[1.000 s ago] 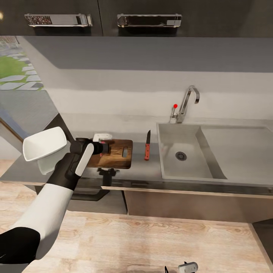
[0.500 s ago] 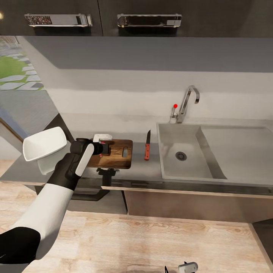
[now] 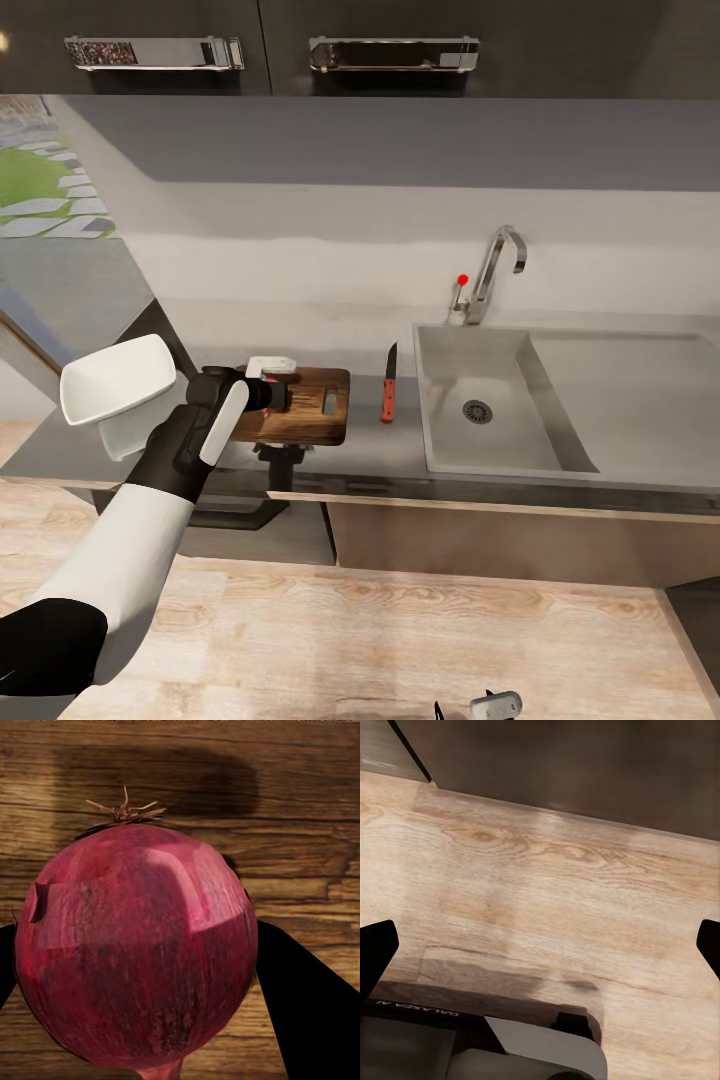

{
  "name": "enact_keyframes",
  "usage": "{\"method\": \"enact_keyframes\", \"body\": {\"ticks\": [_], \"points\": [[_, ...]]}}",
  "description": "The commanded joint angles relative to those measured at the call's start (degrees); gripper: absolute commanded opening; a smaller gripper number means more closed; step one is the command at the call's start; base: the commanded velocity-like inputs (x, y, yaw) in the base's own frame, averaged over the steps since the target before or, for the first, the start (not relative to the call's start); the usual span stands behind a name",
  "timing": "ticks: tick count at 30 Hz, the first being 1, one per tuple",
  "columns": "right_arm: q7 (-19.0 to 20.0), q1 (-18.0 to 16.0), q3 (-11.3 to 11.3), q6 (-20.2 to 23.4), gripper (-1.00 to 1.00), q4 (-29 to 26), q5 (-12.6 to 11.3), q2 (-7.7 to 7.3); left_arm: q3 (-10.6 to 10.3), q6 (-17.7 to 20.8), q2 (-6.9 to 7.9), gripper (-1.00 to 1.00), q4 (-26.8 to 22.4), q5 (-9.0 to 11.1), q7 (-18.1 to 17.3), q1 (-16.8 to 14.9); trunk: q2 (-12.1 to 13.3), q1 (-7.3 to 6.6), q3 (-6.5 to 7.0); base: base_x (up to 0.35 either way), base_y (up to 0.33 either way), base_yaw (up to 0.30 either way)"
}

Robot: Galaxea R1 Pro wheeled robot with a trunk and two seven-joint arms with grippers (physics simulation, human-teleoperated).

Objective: In the kitchen, take the Vidalia onion out of the sink, dice it on the chopping board with the paring knife, put the diced onion into the bowl on the countertop, then place both the paring knife and the chopping board into the sink.

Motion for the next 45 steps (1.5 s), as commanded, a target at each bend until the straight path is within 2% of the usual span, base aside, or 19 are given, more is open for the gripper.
{"method": "enact_keyframes", "body": {"ticks": [1, 35, 36, 45], "points": [[-0.43, -0.04, -0.29, -0.15, 1.00, 0.06, 0.62, 0.02, -0.17, 0.16, 0.06, -1.00, -0.06, 0.57, 0.50, -0.05, -0.10, 0.03, -0.09, 0.000, 0.000, 0.000], [-0.43, -0.04, -0.29, -0.15, 1.00, 0.06, 0.62, 0.02, -0.20, -0.87, -0.11, -1.00, 0.92, 0.57, 0.41, -0.05, -0.10, 0.03, -0.09, 0.000, 0.000, 0.000], [-0.43, -0.04, -0.29, -0.15, 1.00, 0.06, 0.62, 0.02, -0.21, -0.88, -0.11, 1.00, 0.85, 0.57, 0.41, -0.05, -0.10, 0.03, -0.09, 0.000, 0.000, 0.000], [-0.43, -0.04, -0.29, -0.15, 1.00, 0.06, 0.62, 0.02, -0.17, -0.90, -0.11, 1.00, 0.82, 0.57, 0.41, -0.05, -0.10, 0.03, -0.09, 0.000, 0.000, 0.000]]}}
